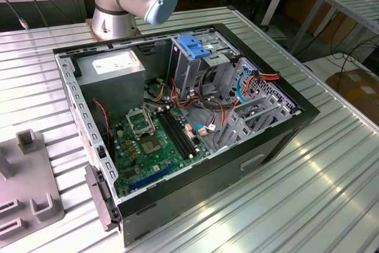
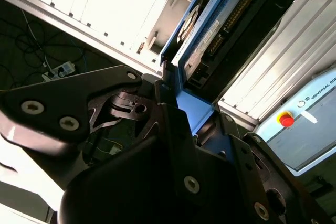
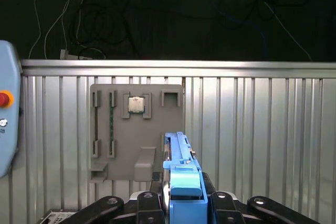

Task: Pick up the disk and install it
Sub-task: 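Pick up the disk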

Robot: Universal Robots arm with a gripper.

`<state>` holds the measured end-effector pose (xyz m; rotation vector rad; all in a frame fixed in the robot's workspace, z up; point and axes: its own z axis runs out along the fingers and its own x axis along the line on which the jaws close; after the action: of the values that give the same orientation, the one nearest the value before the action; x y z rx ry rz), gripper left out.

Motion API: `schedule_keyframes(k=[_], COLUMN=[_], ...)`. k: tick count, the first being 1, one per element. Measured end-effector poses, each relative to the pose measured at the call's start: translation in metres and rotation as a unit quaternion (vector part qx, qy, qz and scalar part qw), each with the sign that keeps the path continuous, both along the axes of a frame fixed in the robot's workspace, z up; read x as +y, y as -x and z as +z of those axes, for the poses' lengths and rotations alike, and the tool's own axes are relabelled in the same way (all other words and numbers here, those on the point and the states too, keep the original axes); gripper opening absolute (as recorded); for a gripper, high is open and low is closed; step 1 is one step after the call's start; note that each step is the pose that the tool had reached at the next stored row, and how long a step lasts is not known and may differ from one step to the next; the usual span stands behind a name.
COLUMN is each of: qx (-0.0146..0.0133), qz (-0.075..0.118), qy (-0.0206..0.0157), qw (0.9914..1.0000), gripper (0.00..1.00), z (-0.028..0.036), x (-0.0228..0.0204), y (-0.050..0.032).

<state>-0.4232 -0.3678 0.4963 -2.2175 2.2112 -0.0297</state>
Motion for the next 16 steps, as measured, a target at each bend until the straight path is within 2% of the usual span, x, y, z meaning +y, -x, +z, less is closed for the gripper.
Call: schedule_keyframes(k=[16], qx=[0.0000], qz=[0.000], qy=[0.0000], qw=[1.00000], gripper=[0.37], z=[0.0000], x=[0.0000], y=[-0.0316])
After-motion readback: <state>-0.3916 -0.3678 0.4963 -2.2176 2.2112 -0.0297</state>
